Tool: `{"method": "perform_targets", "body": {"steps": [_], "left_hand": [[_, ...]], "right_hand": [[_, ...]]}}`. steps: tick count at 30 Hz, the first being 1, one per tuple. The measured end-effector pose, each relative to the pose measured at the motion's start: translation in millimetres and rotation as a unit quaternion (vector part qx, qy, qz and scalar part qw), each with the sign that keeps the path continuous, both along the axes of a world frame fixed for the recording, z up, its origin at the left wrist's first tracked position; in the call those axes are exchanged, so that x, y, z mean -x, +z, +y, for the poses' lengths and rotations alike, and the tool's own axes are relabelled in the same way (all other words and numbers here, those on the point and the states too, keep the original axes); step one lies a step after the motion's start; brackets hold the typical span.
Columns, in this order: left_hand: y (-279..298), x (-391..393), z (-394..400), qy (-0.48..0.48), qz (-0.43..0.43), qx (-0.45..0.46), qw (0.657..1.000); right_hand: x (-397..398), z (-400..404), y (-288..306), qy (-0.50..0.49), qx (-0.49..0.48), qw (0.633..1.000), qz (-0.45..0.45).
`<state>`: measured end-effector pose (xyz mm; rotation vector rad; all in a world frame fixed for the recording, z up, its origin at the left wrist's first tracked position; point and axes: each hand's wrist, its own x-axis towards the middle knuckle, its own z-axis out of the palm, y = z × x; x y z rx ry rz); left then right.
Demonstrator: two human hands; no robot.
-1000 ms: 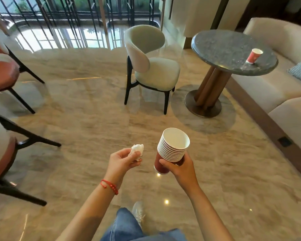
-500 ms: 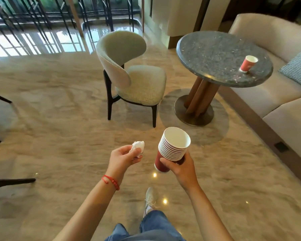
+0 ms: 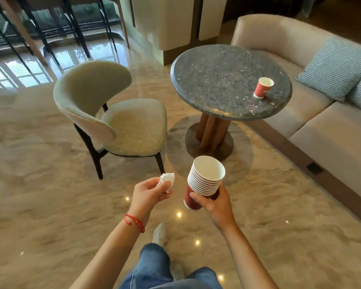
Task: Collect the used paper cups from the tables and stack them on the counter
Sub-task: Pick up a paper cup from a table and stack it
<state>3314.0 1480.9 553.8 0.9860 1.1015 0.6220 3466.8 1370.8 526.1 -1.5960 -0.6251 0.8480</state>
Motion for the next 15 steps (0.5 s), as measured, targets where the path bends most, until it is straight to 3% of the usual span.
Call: {"method": "perform_targets", "body": {"steps": [9,15], "left_hand": [[8,-109,86,-0.187,0.005,-0.037,0.982],[12,-166,128,-0.261,0.002,-0.043,0.964]], "right_hand": [[-68,38,-2,-0.204,-0.022,0.979,0.022],[-100,59,5,-0.292,-0.028,0.956,0.013]]}}
